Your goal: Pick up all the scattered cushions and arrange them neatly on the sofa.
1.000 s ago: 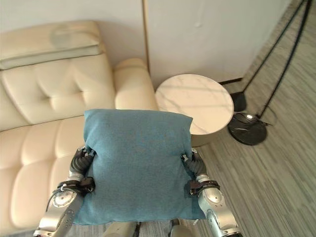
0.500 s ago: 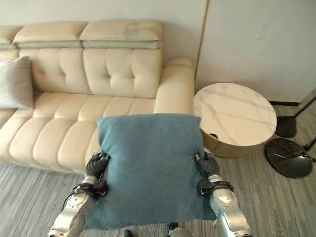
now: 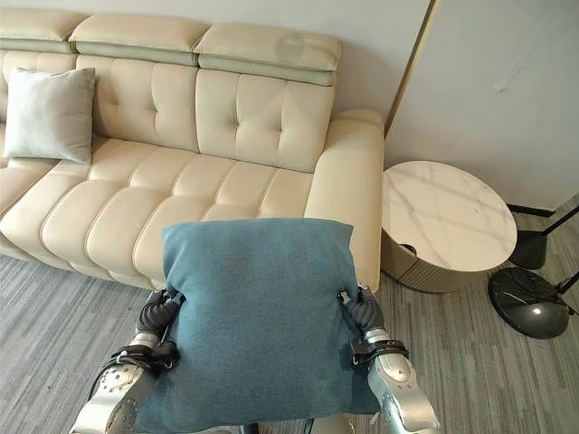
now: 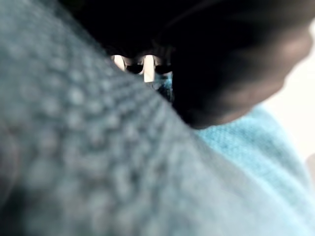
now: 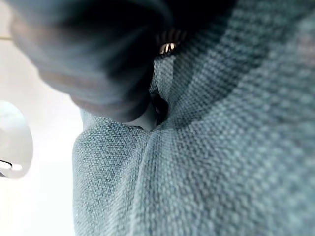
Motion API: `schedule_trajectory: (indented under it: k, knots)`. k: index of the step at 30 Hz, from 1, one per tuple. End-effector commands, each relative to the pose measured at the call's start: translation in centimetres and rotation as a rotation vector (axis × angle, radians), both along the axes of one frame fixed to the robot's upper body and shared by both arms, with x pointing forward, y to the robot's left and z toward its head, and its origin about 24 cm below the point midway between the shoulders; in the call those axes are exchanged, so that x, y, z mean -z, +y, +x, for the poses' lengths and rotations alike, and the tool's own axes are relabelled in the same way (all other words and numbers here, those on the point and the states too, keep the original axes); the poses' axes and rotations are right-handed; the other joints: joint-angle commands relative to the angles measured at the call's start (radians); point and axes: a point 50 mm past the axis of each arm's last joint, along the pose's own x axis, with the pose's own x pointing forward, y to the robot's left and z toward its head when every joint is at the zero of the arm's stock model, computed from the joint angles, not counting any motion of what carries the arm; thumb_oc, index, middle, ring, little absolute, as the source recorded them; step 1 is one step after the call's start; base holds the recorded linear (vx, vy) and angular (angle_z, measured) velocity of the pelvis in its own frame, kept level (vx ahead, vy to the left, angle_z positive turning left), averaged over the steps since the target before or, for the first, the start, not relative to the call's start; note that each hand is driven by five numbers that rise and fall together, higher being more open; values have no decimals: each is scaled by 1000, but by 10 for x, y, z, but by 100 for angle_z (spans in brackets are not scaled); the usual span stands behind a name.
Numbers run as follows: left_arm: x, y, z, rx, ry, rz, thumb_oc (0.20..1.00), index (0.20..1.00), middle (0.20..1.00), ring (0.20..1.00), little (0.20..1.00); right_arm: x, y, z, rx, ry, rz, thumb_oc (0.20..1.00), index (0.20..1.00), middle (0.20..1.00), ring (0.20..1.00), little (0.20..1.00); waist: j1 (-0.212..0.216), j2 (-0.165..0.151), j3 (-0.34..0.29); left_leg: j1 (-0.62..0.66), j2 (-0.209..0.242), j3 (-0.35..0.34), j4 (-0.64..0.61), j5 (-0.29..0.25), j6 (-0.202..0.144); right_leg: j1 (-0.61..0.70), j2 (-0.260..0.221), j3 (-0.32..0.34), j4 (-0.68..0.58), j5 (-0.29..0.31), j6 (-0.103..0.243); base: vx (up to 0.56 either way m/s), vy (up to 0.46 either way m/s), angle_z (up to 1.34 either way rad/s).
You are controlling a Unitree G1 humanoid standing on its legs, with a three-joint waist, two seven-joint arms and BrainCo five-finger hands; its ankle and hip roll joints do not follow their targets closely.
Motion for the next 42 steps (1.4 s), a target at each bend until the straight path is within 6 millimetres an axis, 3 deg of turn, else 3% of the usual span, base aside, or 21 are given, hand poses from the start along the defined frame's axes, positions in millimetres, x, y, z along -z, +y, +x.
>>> schedule_trajectory:
  k: [1, 5, 9, 11, 12, 14, 15, 16, 17, 18, 19, 21, 23, 26, 28, 29, 32, 34, 37, 42]
  knots:
    - [-40, -22, 15, 150, -217, 28, 200, 200, 200, 200, 200, -44, 26, 19, -126, -243, 67, 200, 200, 200, 200, 200, 2, 25, -9, -13, 7, -130, 53, -69, -47, 70, 123, 68, 68, -195, 33, 164, 108, 15]
    - [-39, -23, 14, 150, -216, 25, 200, 200, 200, 200, 200, -44, 25, 17, -137, -241, 73, 200, 200, 200, 200, 200, -19, 22, 14, 38, -31, -194, 54, -94, -40, -8, 187, 79, 8, -164, 35, 200, 74, 22]
    - [-37, -25, 12, 160, -215, 19, 200, 200, 200, 200, 200, -41, 18, 12, -135, -227, 59, 200, 200, 200, 200, 200, -36, 18, 13, 88, -60, -270, 63, -118, -49, -30, 210, 82, -52, -131, 37, 277, 3, 72]
    - [-35, -27, 10, 171, -208, 14, 200, 200, 200, 200, 200, -36, 13, 7, -122, -205, 52, 200, 200, 200, 200, 200, -51, 17, 3, 117, -62, -308, 68, -123, -58, -30, 222, 108, -52, -122, 33, 377, -69, 71]
    - [-32, -32, 10, 196, -196, 5, 200, 200, 200, 200, 200, -30, 5, 1, -81, -184, 52, 200, 200, 200, 200, 200, -67, 17, -20, 142, -50, -328, 73, -128, -84, -5, 224, 126, -68, -116, 19, 419, -130, 117]
    - [-32, -33, 10, 203, -196, 2, 200, 200, 200, 200, 200, -29, 1, 0, -68, -180, 50, 200, 200, 200, 200, 200, -79, 22, -28, 140, -36, -324, 90, -123, -101, 12, 221, 110, -84, -111, 15, 312, -147, 158]
    - [-31, -35, 9, 212, -189, -4, 200, 200, 200, 200, 200, -29, -6, -1, -43, -175, 44, 200, 200, 200, 200, 200, -101, 20, -41, 80, 22, -225, 252, -76, -154, 73, 209, 82, -128, -113, 6, 285, -148, 85]
    - [-30, -35, 9, 213, -184, -9, 200, 200, 200, 200, 200, -27, -10, -1, -28, -168, 35, 200, 200, 200, 200, 200, -101, 16, -41, 46, 42, -186, 300, -68, -152, 101, 204, 74, -143, -124, 2, 352, -149, 42]
    - [-28, -35, 9, 212, -175, -10, 200, 200, 200, 200, 200, -28, -11, 1, -22, -168, 30, 200, 200, 200, 200, 200, -90, 2, -33, -20, 59, -128, 319, -92, -128, 135, 189, 83, -151, -143, -4, 182, -6, 36]
    - [-27, -35, 9, 212, -169, -8, 200, 200, 200, 200, 200, -28, -12, 1, -16, -167, 29, 200, 200, 200, 200, 200, -79, 0, -32, -39, 59, -118, 292, -113, -116, 146, 187, 94, -152, -153, -3, 164, 19, -5]
    - [-27, -36, 9, 215, -170, -4, 200, 200, 200, 200, 200, -29, -13, 2, -11, -168, 25, 200, 200, 200, 200, 200, -74, -5, -31, -59, 56, -120, 266, -125, -112, 154, 180, 103, -153, -160, -2, 190, 47, -70]
    - [-28, -34, 8, 211, -170, 10, 200, 200, 200, 200, 200, -28, -14, 2, 0, -165, 13, 200, 200, 200, 200, 200, -56, -4, -23, -121, 60, -140, 180, -61, -126, 188, 178, 126, -162, -176, -3, 190, 70, -68]
    - [-29, -31, 9, 178, -179, 9, 200, 200, 200, 200, 200, -26, -15, 3, 10, -156, -8, 200, 200, 200, 200, 200, -26, 4, -7, -194, 58, -234, 106, 44, -148, 224, 195, 170, -162, -200, -11, 232, 145, -57]
    - [-33, -31, 14, 155, -200, 3, 200, 200, 200, 200, 200, -26, -17, 5, 24, -154, -27, 200, 200, 200, 200, 200, -11, 8, -3, -237, 50, -323, 61, 88, -162, 254, 204, 224, -147, -233, -15, 243, 161, -86]
    - [-33, -31, 14, 154, -203, -7, 200, 200, 200, 200, 200, -24, -18, 6, 19, -144, -42, 200, 200, 200, 200, 200, -6, 16, -13, -223, 60, -321, 34, 97, -162, 267, 206, 248, -135, -251, -12, 271, 271, -72]
    - [-33, -32, 15, 165, -199, 1, 200, 200, 200, 200, 200, -24, -18, 5, 22, -145, -51, 200, 200, 200, 200, 200, -9, 14, -28, -205, 62, -302, 48, 95, -152, 281, 184, 258, -126, -260, 0, 391, 424, -52]
    - [-37, -18, 18, 137, -205, 58, 200, 200, 200, 200, 200, -30, -5, 14, -23, -176, -42, 200, 200, 200, 200, 200, -4, -6, -45, -158, 49, -219, 69, 46, -99, 233, 143, 316, -28, -236, 45, 293, 419, -80]
    - [-39, -14, 19, 123, -211, 69, 200, 200, 200, 200, 200, -32, -1, 16, -34, -185, -40, 200, 200, 200, 200, 200, 3, -5, -44, -151, 53, -197, 67, 41, -95, 216, 138, 311, -7, -227, 53, 44, 118, -122]
    - [-41, -7, 18, 83, -222, 73, 200, 200, 200, 200, 200, -35, 10, 21, -65, -203, -16, 200, 200, 200, 200, 200, 23, 1, -47, -128, 62, -143, 58, 26, -88, 189, 104, 186, 20, -215, 54, 29, 113, -104]
    - [-36, -5, 14, 58, -205, 54, 200, 200, 200, 200, 200, -32, 18, 21, -104, -192, -8, 200, 200, 200, 200, 200, 28, -3, -53, -88, 36, -106, 19, 29, -86, 175, 166, 87, -51, -219, 27, 37, 56, -59]
